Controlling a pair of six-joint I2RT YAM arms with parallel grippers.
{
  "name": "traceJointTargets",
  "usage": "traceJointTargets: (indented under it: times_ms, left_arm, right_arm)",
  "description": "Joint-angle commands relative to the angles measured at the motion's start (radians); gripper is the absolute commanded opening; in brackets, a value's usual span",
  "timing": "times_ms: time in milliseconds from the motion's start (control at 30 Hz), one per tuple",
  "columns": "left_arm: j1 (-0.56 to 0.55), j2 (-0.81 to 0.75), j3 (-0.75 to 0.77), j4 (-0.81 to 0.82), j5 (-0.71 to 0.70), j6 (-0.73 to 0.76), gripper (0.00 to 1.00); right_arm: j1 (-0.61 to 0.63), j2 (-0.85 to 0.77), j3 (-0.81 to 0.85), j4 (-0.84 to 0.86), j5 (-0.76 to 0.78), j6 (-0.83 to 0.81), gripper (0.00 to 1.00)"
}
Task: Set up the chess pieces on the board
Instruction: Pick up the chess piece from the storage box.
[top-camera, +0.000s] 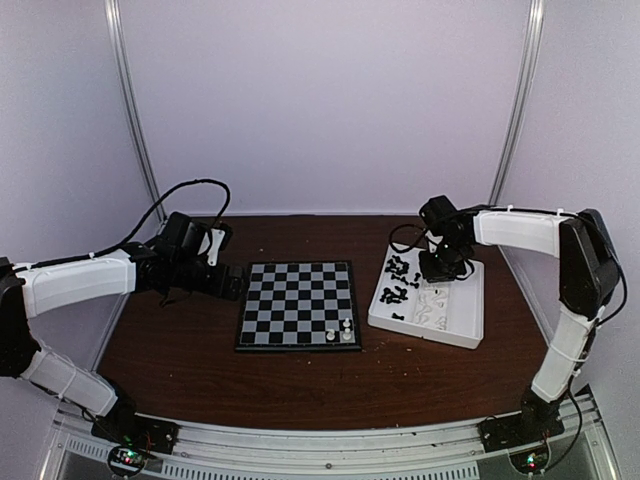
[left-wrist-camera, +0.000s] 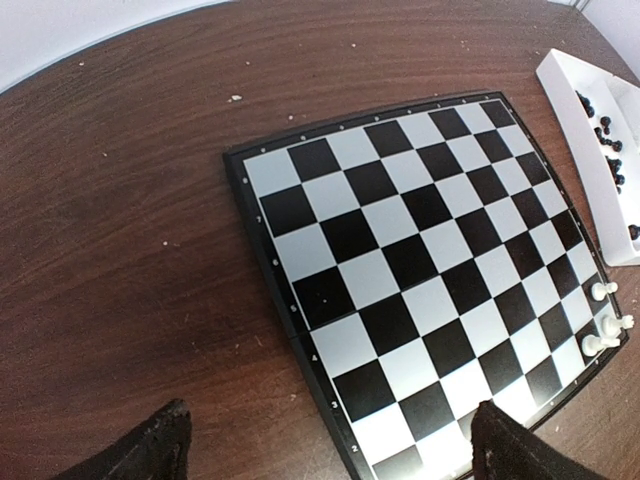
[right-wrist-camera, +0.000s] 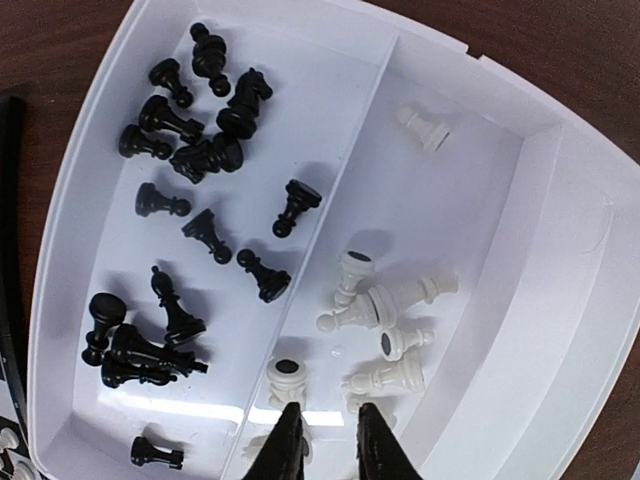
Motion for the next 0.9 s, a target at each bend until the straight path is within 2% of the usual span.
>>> traceJointTargets:
  times_ms: [0,167,267,467,867]
  left_arm:
    - [0.004,-0.009,0.018,0.025,0.009,-0.008,0.98]
    - [0.004,-0.008,0.021,0.024,0.009,-0.007,0.98]
    - [0.004,-0.015,0.020,0.026,0.004,-0.001,0.98]
    - [0.005,-0.014,0.019,0.030,0.001,0.004,0.98]
    - [0.004,-0.019,0.016,0.044,-0.012,0.009,0.98]
  right_arm:
    - [-0.020,0.039,-0.011,0.017,-0.011,0.097,0.21]
    - [-0.020,0.041,-0.053,0.084,-0.036,0.245,0.25]
    - [-0.021,0.025,-0.088,0.125,-0.014,0.319,0.32]
    - [-0.025,-0.005,-0.147,0.184,0.087,0.477,0.28]
    - [-0.033,0.032,-0.148,0.266,0.080,0.616,0.27]
